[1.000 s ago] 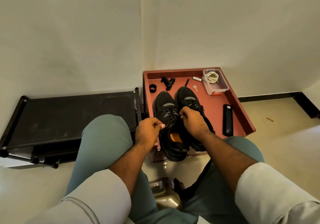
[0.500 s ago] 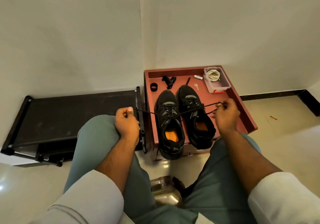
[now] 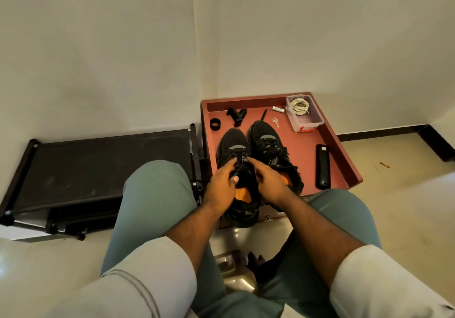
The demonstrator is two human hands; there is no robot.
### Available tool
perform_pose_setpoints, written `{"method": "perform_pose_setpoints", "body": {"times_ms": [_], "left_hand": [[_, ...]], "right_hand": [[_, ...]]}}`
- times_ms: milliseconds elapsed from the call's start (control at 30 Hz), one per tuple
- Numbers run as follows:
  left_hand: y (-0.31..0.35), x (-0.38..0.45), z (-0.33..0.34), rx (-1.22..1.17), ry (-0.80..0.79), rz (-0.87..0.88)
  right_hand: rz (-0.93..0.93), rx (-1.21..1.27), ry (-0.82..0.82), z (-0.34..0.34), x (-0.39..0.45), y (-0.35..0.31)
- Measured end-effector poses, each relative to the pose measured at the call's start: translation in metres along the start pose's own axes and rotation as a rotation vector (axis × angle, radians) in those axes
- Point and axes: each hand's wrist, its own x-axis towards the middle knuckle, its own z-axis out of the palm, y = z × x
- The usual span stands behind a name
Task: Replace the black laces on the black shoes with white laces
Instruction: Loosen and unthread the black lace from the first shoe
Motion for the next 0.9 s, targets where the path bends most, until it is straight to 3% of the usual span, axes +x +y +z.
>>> {"method": "perform_pose_setpoints", "body": {"times_ms": [167, 467, 533, 633, 733, 800, 900], "left_hand": [[-0.007, 0.006, -0.005, 0.003, 0.065, -0.073], [0.006, 0.000, -0.026, 0.011, 0.245, 0.021], [0.009, -0.001, -0.034, 0.004, 0.340, 0.044], [0.012, 0.001, -0.046, -0.026, 0.578, 0.007], [0.011, 0.005, -0.057, -0.071, 0.745, -0.087], [0.012, 0.005, -0.058, 0.018, 0.725, -0.124], [0.020, -0.001, -0.048, 0.430, 0.523, -0.088]], "right_hand": [[0.112, -0.086, -0.022, 0.005, 0.014, 0.003], [0.210, -0.379, -0.008, -0.002, 0.037, -0.001], [0.194, -0.354, 0.097, -0.007, 0.036, -0.001], [0.121, -0.277, 0.399, -0.023, 0.030, -0.001], [0.110, -0.308, 0.447, -0.038, 0.022, 0.008], [0.096, -0.357, 0.433, -0.039, 0.014, 0.012], [0.001, -0.337, 0.411, -0.023, 0.006, 0.007]]}}
